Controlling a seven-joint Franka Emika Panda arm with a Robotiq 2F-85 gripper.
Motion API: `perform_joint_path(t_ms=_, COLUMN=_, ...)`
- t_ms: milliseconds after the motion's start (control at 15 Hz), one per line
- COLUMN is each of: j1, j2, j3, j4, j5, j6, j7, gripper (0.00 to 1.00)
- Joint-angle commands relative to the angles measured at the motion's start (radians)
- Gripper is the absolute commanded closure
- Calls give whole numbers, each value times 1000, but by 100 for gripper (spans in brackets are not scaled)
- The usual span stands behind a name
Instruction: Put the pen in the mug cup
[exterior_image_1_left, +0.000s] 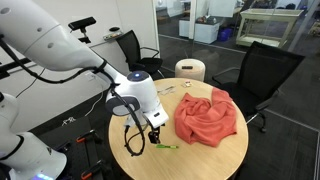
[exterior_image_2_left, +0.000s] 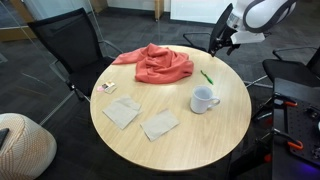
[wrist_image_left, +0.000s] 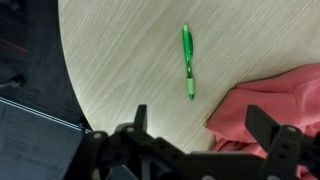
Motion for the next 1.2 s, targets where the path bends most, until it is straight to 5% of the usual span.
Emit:
perform_joint_path(t_ms=0, j1=7, j2=98, j3=-19, j4=99, j5=47, j6=-46, j7=-23, gripper=0)
perform_joint_path(t_ms=1133, j1=-42, j2=443, j3=44, j4=409, j5=134, j6=-100, j7=-158, gripper=0)
